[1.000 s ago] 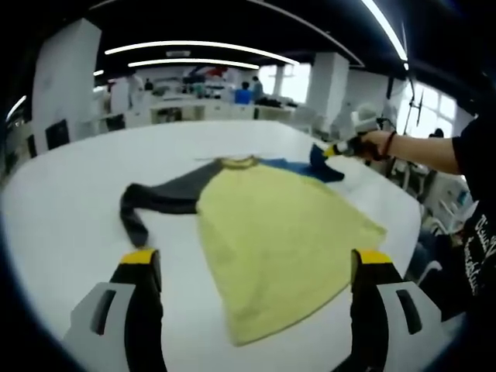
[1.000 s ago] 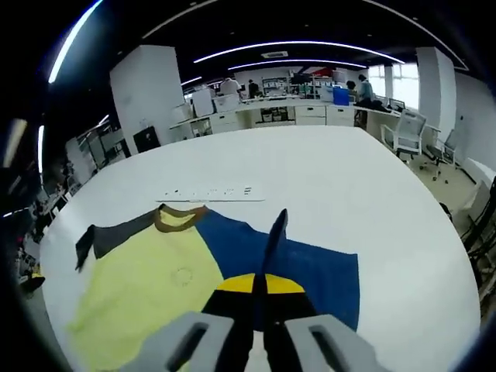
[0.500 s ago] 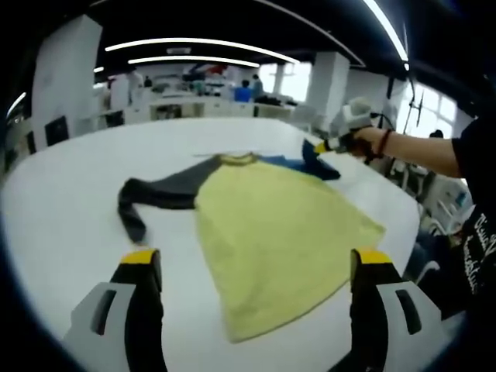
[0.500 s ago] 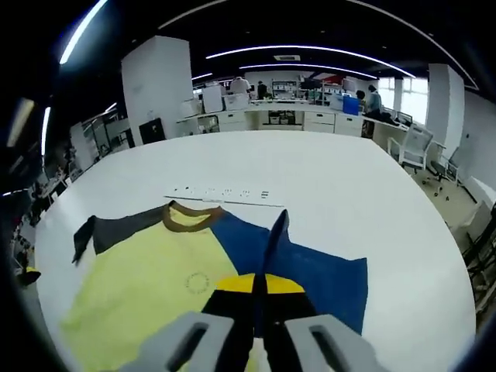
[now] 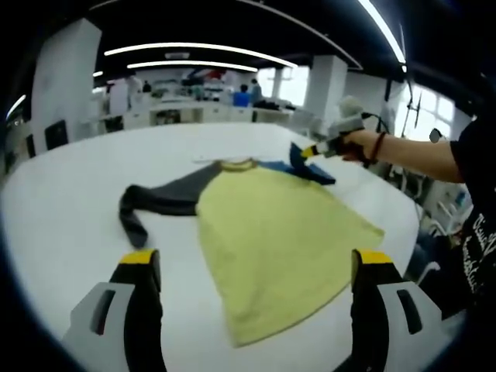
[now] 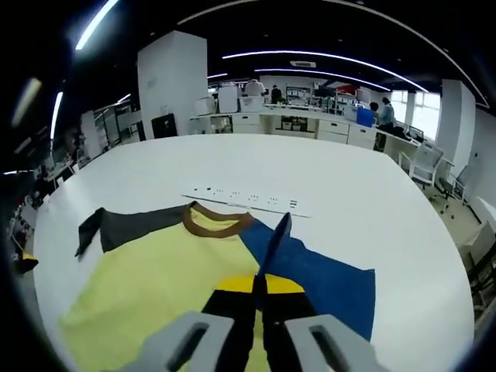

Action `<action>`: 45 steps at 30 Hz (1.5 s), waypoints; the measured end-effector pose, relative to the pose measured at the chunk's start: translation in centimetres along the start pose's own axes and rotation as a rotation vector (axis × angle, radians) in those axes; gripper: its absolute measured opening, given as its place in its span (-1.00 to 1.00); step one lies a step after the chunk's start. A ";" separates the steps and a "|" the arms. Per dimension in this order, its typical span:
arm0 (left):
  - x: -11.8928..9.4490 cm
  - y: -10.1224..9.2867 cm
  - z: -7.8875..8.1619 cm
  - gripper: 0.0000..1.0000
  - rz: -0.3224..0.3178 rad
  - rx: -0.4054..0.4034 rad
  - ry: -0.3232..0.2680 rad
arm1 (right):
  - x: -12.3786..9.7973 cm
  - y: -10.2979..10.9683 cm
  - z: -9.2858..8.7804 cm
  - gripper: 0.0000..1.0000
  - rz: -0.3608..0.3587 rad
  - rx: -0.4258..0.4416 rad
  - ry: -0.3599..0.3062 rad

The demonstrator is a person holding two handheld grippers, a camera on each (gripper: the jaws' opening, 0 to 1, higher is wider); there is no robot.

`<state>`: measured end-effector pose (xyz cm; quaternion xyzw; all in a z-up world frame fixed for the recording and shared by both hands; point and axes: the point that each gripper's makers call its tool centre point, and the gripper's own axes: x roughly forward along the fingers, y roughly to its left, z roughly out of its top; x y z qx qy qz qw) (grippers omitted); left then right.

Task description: Fold the garment on the visible template until the final outline fits inside the template.

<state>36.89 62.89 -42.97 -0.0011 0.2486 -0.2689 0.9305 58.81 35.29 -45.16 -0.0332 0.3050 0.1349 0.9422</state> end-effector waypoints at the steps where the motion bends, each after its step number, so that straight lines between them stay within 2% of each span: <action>1: 0.0 0.0 0.0 0.98 -0.001 0.000 -0.001 | 0.1 0.3 0.1 -1.00 0.003 -0.004 -0.003; 11: -0.1 0.1 -0.3 0.98 -0.004 -0.007 0.007 | 0.9 3.0 0.6 -1.00 0.042 -0.020 -0.004; 26: -0.2 0.5 -0.7 0.98 -0.003 -0.014 0.008 | 1.6 6.8 1.3 -1.00 0.087 -0.088 -0.004; 45: -0.4 1.2 -1.3 0.98 0.001 -0.031 0.010 | 2.8 11.2 2.5 -1.00 0.145 -0.082 -0.015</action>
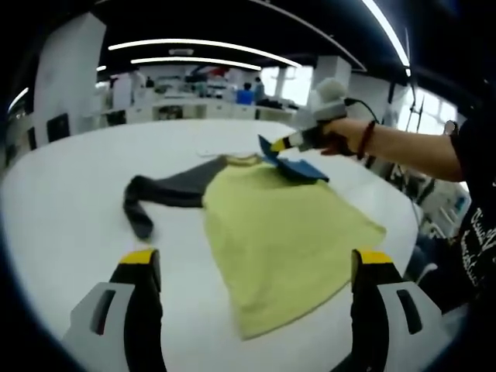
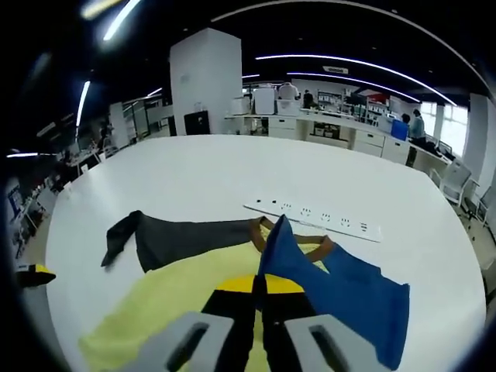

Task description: Fold the garment on the visible template until the final outline fits inside the template.

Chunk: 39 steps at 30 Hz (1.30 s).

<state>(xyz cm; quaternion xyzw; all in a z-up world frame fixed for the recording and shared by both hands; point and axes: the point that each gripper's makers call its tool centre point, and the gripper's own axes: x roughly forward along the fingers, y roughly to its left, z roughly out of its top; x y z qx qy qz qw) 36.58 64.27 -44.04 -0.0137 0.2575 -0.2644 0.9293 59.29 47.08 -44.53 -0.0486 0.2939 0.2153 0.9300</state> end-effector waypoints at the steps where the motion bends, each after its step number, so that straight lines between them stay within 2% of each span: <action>1: 0.0 0.1 0.0 0.98 0.001 -0.001 -0.002 | 0.1 0.4 0.2 -1.00 0.007 0.000 -0.003; 4: 0.1 0.1 0.3 0.98 -0.003 -0.014 -0.019 | 0.3 1.4 0.6 -1.00 0.023 0.000 -0.009; 13: -0.1 0.5 -0.1 0.96 0.015 -0.009 -0.013 | 0.7 3.3 1.1 -1.00 0.044 -0.021 -0.012; 18: -0.1 0.7 0.0 0.96 0.028 -0.002 -0.022 | 1.1 4.9 1.5 -1.00 0.073 -0.012 -0.018; 20: -0.1 0.8 -0.1 0.96 0.032 0.005 -0.016 | 1.0 5.7 2.0 -1.00 0.104 0.024 -0.039; 24: 0.0 0.8 -0.2 0.97 0.033 0.005 -0.012 | 1.1 7.0 2.3 -1.00 0.124 0.012 -0.045; 33: 0.0 1.1 -0.5 0.97 0.042 0.002 -0.006 | 1.3 9.8 2.4 -1.00 0.175 0.001 -0.055; 39: -0.1 1.4 -0.7 0.97 0.046 -0.003 -0.001 | 1.6 11.2 1.6 -1.00 0.194 -0.037 -0.040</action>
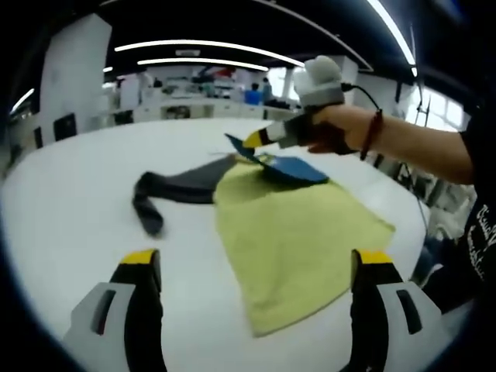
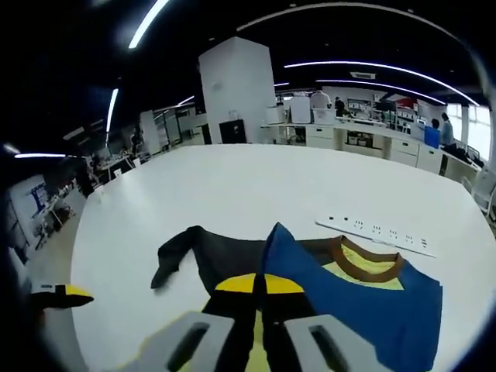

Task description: Fold the garment on the visible template until the final outline fits inside the template.

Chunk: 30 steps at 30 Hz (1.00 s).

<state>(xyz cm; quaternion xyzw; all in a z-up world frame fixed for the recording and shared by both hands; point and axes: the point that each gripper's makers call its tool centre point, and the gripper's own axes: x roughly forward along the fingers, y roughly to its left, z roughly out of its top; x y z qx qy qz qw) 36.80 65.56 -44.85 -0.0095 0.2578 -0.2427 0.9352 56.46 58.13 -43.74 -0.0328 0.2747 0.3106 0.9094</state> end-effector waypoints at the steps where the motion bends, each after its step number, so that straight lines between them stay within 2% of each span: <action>1: 0.0 0.0 0.0 0.97 0.001 0.000 0.001 | 0.1 0.1 -0.2 -1.00 0.002 -0.002 0.003; 10: -0.2 0.1 -0.3 0.97 0.002 -0.002 0.006 | 1.2 0.6 -1.5 -1.00 0.017 0.012 0.032; 16: -0.3 0.2 -0.3 0.97 0.007 -0.005 0.005 | 2.4 1.7 -2.7 -1.00 0.055 0.041 0.056; 21: -0.6 0.3 -0.1 0.98 0.015 -0.006 -0.007 | 2.2 1.7 -3.4 -0.99 0.052 0.051 0.074; 25: -0.7 0.4 -0.2 0.98 0.023 -0.002 0.001 | 1.8 1.0 -3.3 -0.74 0.042 0.040 0.079; 27: -0.9 0.5 -0.1 0.98 0.028 -0.002 0.000 | 1.4 0.3 -3.3 -0.54 0.029 0.017 0.084; 30: -1.2 0.7 0.1 0.98 0.034 0.000 -0.008 | 0.9 -1.0 -3.1 -0.35 0.009 0.012 0.074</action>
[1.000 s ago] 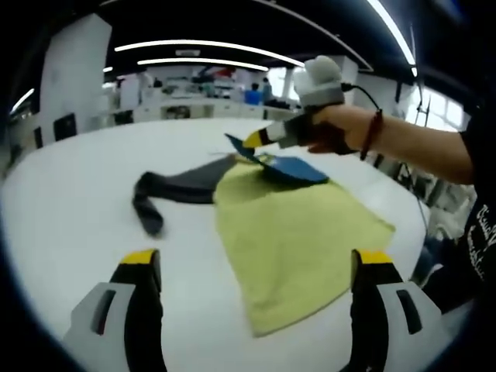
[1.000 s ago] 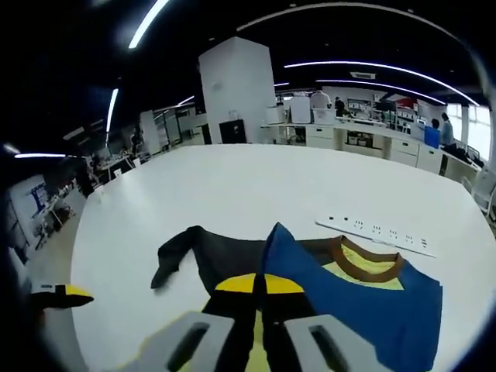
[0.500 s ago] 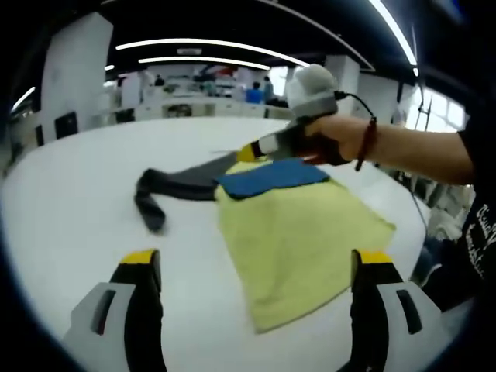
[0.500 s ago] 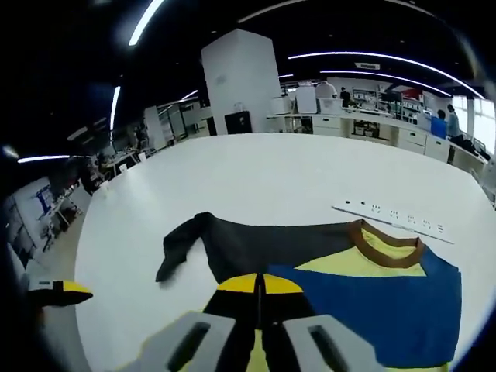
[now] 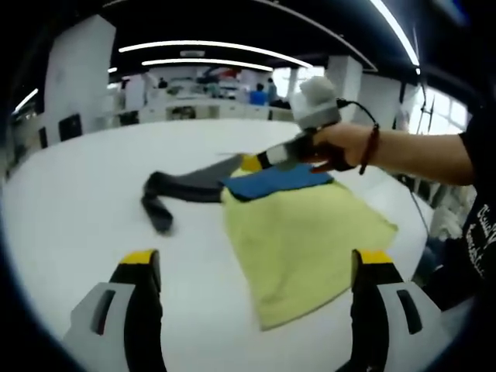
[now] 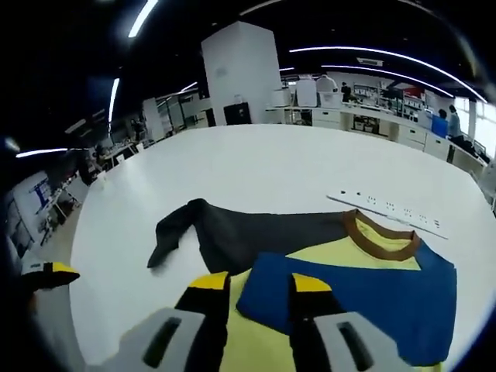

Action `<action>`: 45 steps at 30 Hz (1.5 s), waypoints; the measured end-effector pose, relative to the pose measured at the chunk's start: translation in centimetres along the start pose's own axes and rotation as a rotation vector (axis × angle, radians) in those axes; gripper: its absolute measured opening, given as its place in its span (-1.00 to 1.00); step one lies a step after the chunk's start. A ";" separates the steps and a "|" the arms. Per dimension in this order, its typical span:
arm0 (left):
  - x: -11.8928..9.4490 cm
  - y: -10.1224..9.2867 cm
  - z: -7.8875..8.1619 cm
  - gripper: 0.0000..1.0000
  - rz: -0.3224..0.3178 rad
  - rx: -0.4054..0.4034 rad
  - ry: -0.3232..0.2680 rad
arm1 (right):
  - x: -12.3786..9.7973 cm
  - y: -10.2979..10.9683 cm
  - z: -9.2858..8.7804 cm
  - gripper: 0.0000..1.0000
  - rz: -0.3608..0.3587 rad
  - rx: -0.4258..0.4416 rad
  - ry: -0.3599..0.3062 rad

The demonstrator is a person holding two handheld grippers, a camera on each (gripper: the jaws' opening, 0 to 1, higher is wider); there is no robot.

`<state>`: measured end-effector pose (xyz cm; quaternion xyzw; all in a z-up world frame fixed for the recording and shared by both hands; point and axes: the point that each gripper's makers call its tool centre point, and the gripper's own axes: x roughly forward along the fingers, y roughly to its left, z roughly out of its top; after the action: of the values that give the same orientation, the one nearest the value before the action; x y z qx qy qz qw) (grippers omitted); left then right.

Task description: Fold the garment on the visible template until the final outline fits inside the template.

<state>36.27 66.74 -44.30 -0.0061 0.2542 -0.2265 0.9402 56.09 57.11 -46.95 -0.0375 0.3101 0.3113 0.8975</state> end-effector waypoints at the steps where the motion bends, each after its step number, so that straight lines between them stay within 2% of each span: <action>1: 0.0 0.1 0.0 0.98 0.003 0.002 0.001 | -0.2 -0.6 -0.1 -0.30 -0.010 0.001 0.002; 6: -0.3 0.3 -0.1 0.98 0.013 -0.006 0.003 | -1.4 -2.8 -0.4 -0.03 -0.038 -0.002 -0.001; 15: -0.3 0.2 0.4 0.98 0.016 -0.014 -0.015 | -4.1 -7.1 -1.2 0.23 -0.092 -0.014 -0.006; 24: 0.2 -0.5 0.9 0.98 0.000 0.000 -0.016 | -7.0 -11.0 -3.1 0.52 -0.124 0.008 0.014; 38: 0.4 -1.0 0.8 0.98 -0.010 0.010 -0.007 | -11.1 -16.9 -7.4 0.57 -0.199 0.025 0.063; 45: 0.5 -1.4 0.8 0.98 -0.021 0.014 0.001 | -11.7 -18.1 -8.5 0.45 -0.194 0.015 0.056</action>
<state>36.44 65.13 -43.68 -0.0020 0.2530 -0.2382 0.9377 54.94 34.09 -49.25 -0.0693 0.3325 0.2196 0.9146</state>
